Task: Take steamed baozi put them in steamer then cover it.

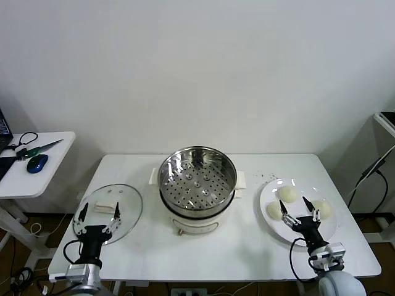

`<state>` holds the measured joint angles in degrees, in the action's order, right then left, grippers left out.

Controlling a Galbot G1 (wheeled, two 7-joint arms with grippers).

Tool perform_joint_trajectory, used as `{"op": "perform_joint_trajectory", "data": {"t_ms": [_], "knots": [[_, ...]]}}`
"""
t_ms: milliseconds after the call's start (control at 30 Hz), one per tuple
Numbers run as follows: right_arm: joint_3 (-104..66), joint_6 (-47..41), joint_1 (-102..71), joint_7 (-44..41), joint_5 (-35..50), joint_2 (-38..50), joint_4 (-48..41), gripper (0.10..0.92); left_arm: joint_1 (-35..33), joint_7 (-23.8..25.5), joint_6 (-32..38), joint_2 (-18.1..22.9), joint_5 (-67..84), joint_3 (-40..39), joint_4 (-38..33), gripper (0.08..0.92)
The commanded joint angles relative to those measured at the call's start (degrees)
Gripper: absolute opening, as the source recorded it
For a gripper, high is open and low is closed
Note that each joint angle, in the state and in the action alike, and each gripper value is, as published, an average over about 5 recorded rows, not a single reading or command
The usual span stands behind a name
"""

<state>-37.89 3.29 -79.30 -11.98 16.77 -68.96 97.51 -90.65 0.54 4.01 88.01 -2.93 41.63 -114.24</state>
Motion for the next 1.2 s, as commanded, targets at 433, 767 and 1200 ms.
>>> {"op": "perform_joint_trajectory", "data": {"t_ms": [433, 767, 1200], "knots": [[14.2, -10.3, 23.7, -36.8, -15.4, 36.6, -18.6, 0.823, -0.7, -0.8, -1.4, -1.2, -0.3, -0.8, 0.2, 0.823], [39.3, -7.4, 50.5, -48.5, -23.2, 41.6, -30.5, 0.823, -0.1, -0.9, -1.4, -2.1, 0.0, -0.9, 1.6, 0.823], [70.2, -3.0, 79.8, -54.2, -29.2, 27.2, -47.9, 0.823, 0.0, -1.0, -1.9, -2.3, 0.0, -0.2, 2.2, 0.823]]}}
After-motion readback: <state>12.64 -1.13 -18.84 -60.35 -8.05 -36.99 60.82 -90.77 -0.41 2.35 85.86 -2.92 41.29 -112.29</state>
